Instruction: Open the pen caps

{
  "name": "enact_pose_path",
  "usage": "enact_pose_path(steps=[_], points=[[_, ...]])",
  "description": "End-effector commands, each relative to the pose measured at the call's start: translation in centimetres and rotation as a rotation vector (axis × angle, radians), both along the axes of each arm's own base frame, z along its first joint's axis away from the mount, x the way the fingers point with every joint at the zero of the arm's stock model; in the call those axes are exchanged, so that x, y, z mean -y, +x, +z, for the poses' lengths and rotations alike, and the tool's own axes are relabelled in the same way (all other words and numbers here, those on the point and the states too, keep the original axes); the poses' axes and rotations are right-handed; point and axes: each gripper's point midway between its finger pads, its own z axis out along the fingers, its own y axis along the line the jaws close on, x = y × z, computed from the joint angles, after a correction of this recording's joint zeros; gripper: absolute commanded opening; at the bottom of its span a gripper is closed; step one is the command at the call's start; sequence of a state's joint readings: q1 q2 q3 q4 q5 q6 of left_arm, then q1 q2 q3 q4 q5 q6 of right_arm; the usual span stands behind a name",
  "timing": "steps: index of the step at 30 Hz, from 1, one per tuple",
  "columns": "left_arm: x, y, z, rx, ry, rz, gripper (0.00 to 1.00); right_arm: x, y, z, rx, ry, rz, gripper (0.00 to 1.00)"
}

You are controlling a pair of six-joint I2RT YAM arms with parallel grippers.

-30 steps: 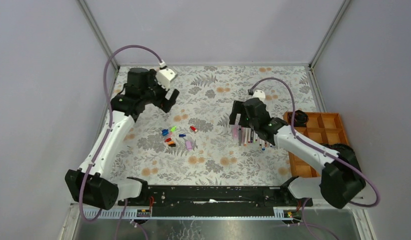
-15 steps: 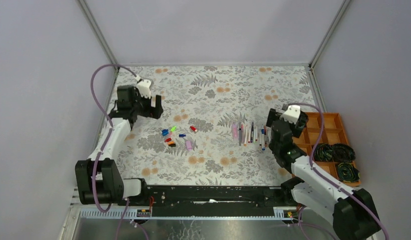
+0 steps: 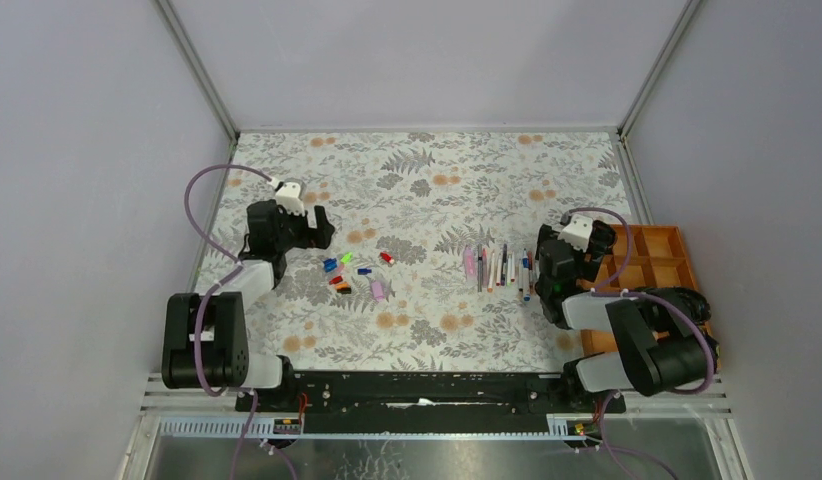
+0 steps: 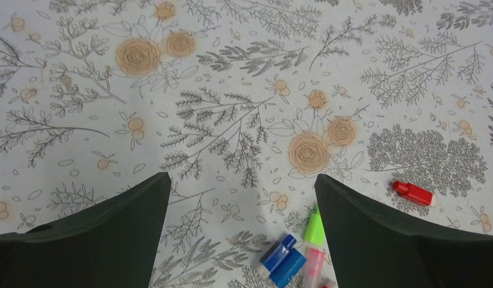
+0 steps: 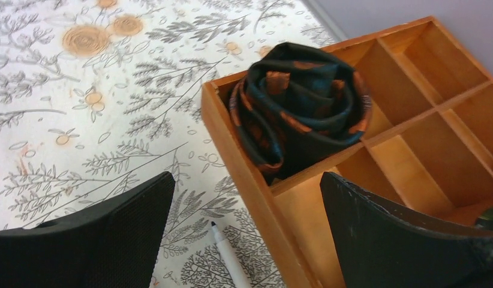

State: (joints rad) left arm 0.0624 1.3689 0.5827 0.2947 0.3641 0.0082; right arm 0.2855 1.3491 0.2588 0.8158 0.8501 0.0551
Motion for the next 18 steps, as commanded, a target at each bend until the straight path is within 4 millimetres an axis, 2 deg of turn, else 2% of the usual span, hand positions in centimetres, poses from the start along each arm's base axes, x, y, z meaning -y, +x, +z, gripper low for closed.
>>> enact_pose_path(steps=[1, 8, 13, 17, 18], points=[[-0.7, 1.9, 1.8, 0.165, 0.008, 0.045, 0.99, -1.9, 3.7, 2.2, 0.111, 0.037, 0.110, 1.00], [-1.0, 1.0, 2.9, 0.342, 0.008, 0.075, 0.98, -1.2, 4.4, 1.4, 0.105, 0.037, 0.124, 1.00], [-0.8, 0.1, 2.5, 0.385, 0.011, 0.059, 0.98, -0.7, 4.7, 1.0, 0.116, 0.054, 0.135, 1.00], [-0.3, -1.6, 1.3, 0.453, 0.011, 0.036, 0.99, -0.7, 4.4, 1.0, 0.158, 0.106, 0.160, 1.00], [0.0, -1.7, 1.7, 0.484, 0.012, 0.018, 0.99, -0.8, 4.7, 0.8, 0.149, 0.109, 0.170, 1.00]])
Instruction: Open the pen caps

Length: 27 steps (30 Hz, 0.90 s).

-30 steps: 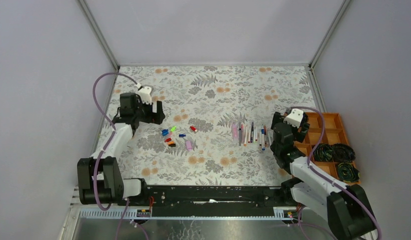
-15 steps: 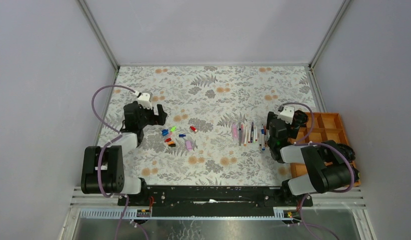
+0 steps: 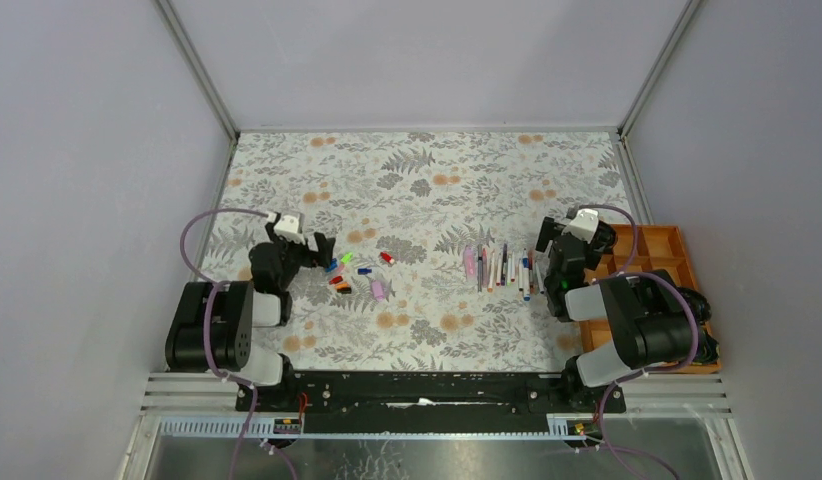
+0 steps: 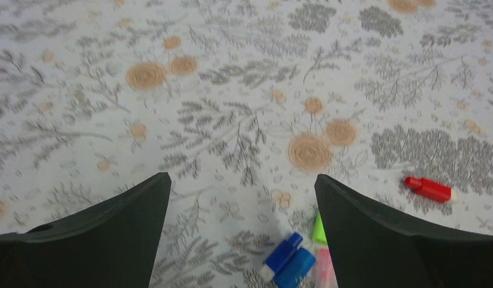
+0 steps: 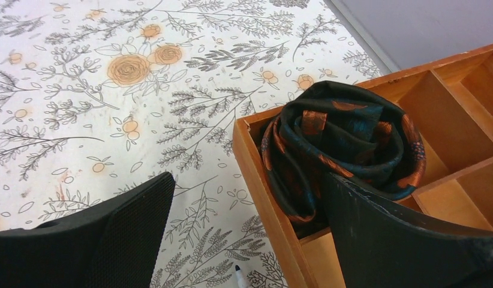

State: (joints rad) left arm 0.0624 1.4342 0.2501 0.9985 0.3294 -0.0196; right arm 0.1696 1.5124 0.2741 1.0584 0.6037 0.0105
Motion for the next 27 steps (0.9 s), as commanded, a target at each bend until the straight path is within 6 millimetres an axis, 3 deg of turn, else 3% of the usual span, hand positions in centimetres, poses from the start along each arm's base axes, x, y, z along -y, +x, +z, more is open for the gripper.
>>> enact_pose_path(steps=[1, 4, 8, 13, 17, 27], points=[[0.5, -0.4, 2.3, 0.181, 0.019, -0.026, 0.99, -0.6, 1.4, 1.4, 0.083, 0.058, 0.050, 1.00], [0.7, -0.5, 2.2, 0.183, 0.042, -0.026, 0.99, -1.0, 1.0, 1.0, 0.094, 0.065, 0.098, 1.00], [0.1, 0.1, 1.9, 0.155, 0.034, 0.022, 0.99, -2.5, -0.3, 2.0, 0.176, 0.009, 0.200, 1.00], [-1.1, 1.6, 1.1, 0.082, 0.008, 0.108, 0.99, -2.4, 0.7, 1.6, 0.141, 0.015, 0.187, 1.00], [-1.1, 1.6, 1.2, 0.084, 0.010, 0.115, 0.99, -0.9, 2.1, 0.2, 0.063, 0.132, 0.166, 1.00], [-1.1, 1.6, 1.2, 0.084, 0.009, 0.114, 0.99, -0.9, 1.8, 0.6, 0.092, 0.128, 0.173, 1.00]])
